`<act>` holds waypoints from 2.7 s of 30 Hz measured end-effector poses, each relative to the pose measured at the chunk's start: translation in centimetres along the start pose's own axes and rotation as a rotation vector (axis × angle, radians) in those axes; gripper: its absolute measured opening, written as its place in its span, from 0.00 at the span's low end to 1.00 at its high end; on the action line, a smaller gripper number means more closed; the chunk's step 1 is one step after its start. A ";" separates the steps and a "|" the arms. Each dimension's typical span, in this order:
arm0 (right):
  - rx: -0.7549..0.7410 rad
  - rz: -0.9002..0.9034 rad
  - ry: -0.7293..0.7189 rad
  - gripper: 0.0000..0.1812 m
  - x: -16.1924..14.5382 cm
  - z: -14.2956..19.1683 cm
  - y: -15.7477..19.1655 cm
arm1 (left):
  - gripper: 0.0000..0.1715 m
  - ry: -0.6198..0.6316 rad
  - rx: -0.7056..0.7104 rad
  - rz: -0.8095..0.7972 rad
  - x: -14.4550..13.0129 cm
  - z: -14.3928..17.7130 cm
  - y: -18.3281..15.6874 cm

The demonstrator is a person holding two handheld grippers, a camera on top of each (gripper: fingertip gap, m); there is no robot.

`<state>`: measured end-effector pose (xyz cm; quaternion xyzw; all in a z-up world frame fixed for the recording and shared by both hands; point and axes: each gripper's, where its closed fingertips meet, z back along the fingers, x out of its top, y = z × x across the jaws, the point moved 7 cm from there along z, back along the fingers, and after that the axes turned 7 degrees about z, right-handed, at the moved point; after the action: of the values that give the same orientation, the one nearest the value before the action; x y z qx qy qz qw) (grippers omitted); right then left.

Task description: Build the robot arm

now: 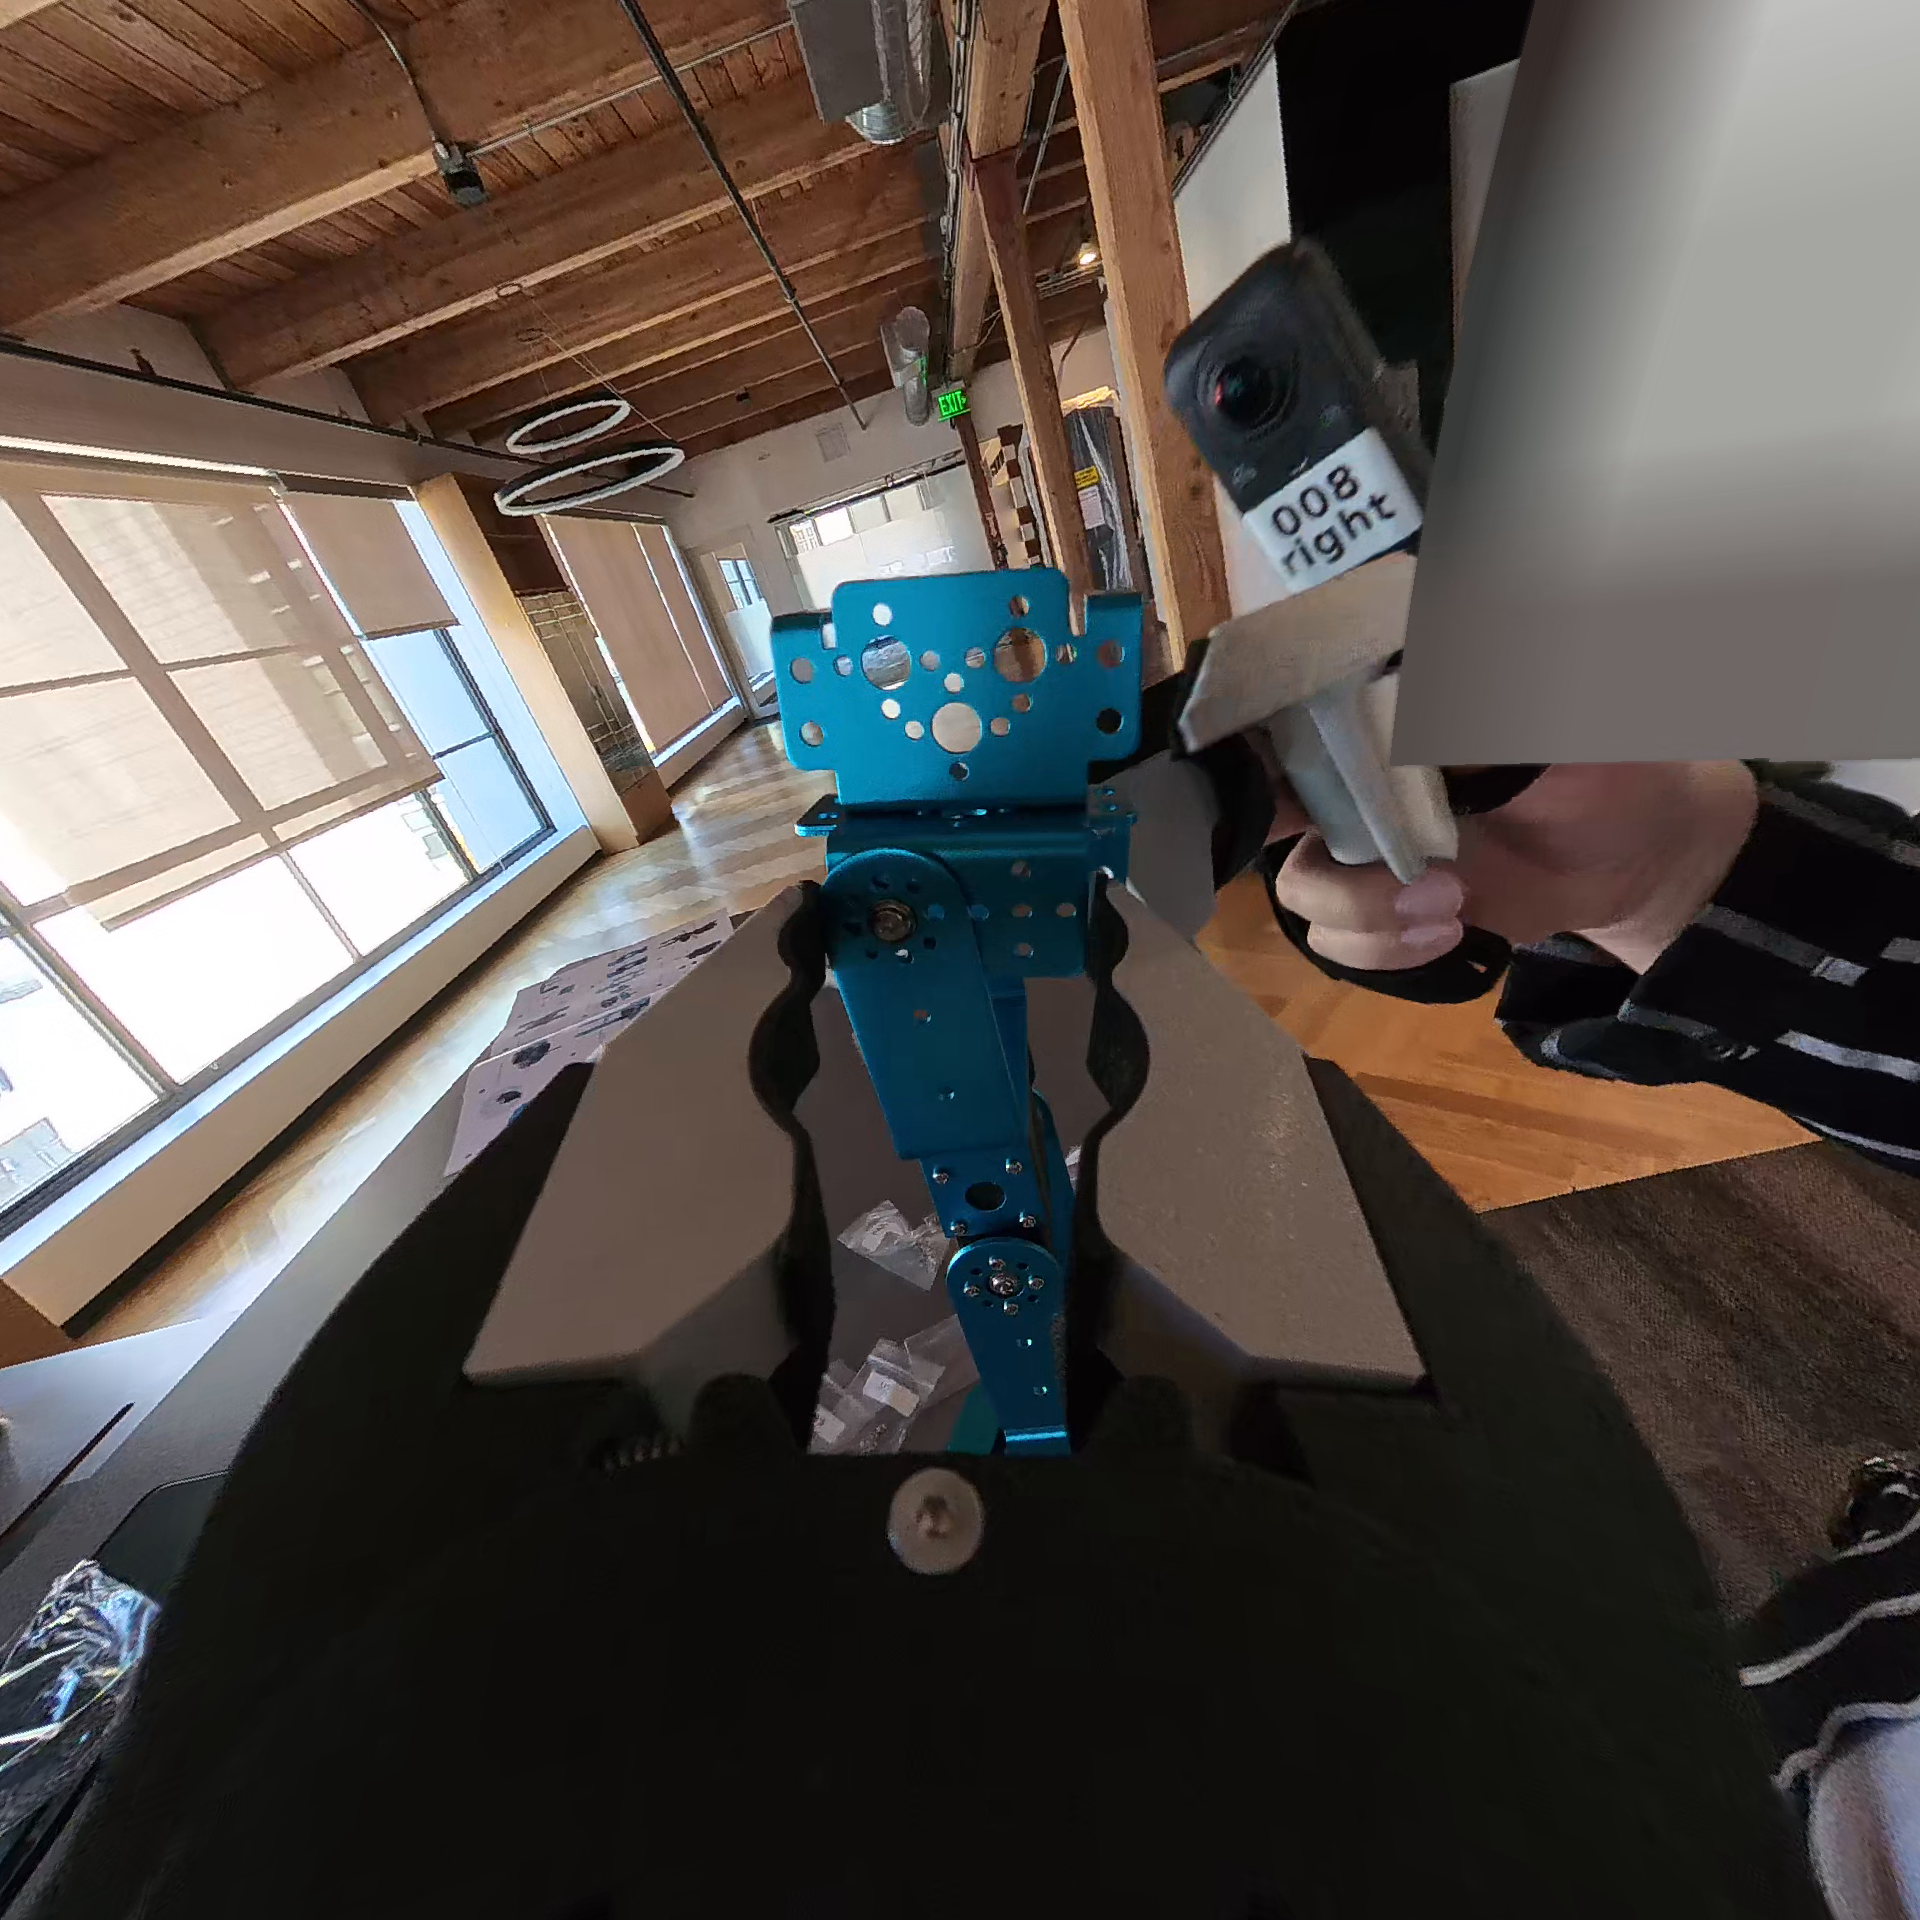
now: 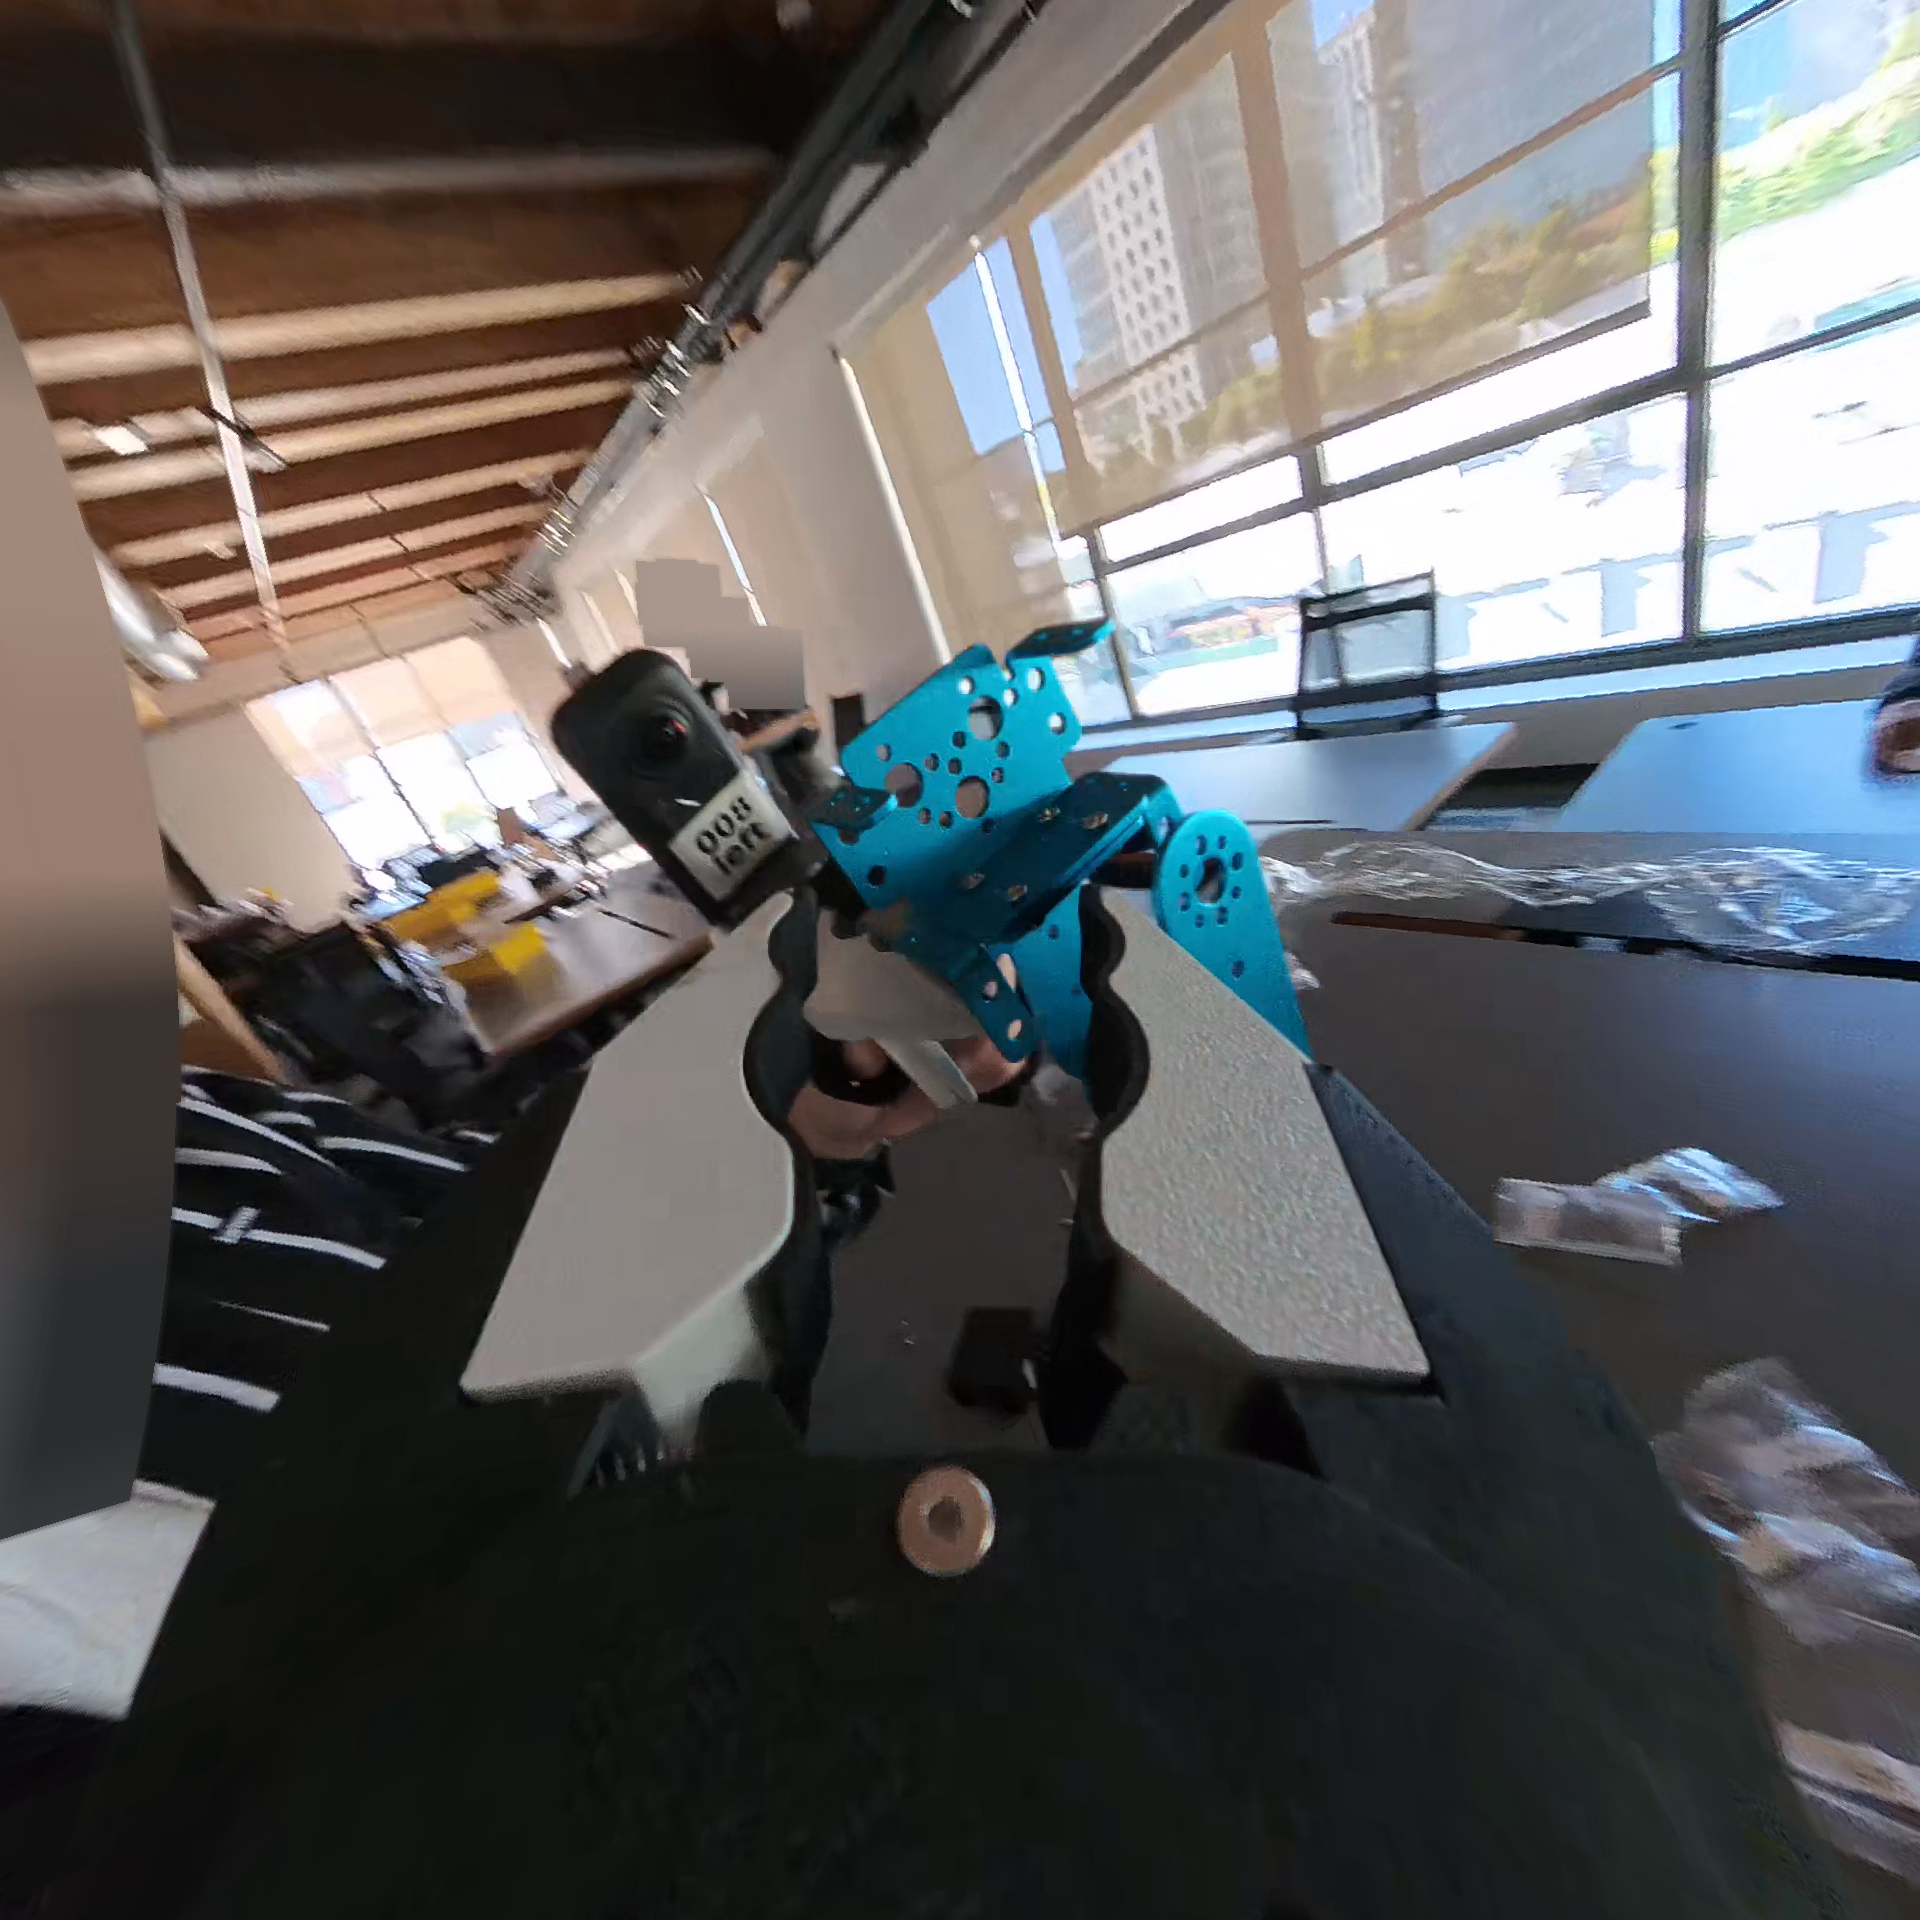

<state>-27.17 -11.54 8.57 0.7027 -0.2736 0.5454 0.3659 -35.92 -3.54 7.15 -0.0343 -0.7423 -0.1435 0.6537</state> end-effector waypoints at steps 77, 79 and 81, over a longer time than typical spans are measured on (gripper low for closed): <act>-0.540 0.553 -0.019 0.13 -3.0 2.1 5.3 | 0.28 0.088 0.032 -0.001 0.7 0.4 0.6; -0.510 0.653 -0.050 0.07 -5.5 2.7 7.1 | 0.28 0.086 0.032 0.000 0.7 0.4 0.6; -0.455 0.669 0.044 0.06 -9.1 1.7 7.7 | 0.28 0.085 0.032 0.002 0.7 0.4 0.6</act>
<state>-34.54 -17.51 1.22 0.4641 -0.5930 0.5748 0.3203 -36.29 -2.97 7.91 -0.0188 -0.7159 -0.1323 0.6853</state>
